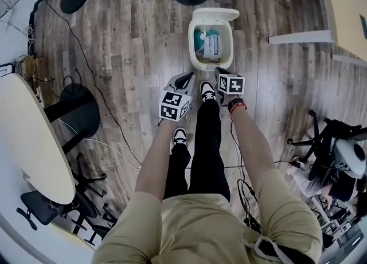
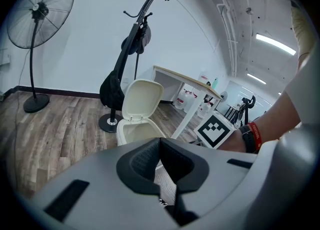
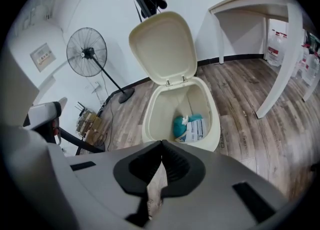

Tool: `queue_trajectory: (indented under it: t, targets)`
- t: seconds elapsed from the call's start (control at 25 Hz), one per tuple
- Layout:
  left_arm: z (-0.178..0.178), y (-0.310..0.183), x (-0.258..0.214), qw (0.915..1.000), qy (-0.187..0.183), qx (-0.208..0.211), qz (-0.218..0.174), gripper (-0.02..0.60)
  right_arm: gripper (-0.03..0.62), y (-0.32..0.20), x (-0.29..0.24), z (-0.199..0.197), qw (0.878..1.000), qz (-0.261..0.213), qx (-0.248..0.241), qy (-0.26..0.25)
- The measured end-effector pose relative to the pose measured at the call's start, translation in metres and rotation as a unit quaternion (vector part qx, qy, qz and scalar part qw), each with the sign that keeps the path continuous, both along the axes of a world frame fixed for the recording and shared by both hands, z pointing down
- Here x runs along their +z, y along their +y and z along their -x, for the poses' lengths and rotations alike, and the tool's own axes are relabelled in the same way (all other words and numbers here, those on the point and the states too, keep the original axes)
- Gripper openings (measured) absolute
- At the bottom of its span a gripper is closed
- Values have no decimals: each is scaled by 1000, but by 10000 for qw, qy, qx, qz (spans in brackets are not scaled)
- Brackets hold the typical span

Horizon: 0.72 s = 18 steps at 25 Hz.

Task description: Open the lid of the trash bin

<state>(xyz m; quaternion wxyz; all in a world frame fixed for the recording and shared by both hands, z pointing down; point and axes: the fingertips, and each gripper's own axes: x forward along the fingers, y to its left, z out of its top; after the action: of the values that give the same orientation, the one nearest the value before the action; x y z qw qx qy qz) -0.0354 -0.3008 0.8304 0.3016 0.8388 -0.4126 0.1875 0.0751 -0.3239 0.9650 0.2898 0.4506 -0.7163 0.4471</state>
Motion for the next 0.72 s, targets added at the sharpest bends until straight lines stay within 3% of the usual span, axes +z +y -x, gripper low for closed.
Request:
queue_trajectory:
  t: [0.48,0.72]
  targets:
    - [12,3,-113,9988,-50,-88,-479,23,15,14,-141,11,9977,-656,-70,-172]
    - [15,28,-169,9984,-44,20,-570,23,15,42,-209,22,9966,-779,-71,-269]
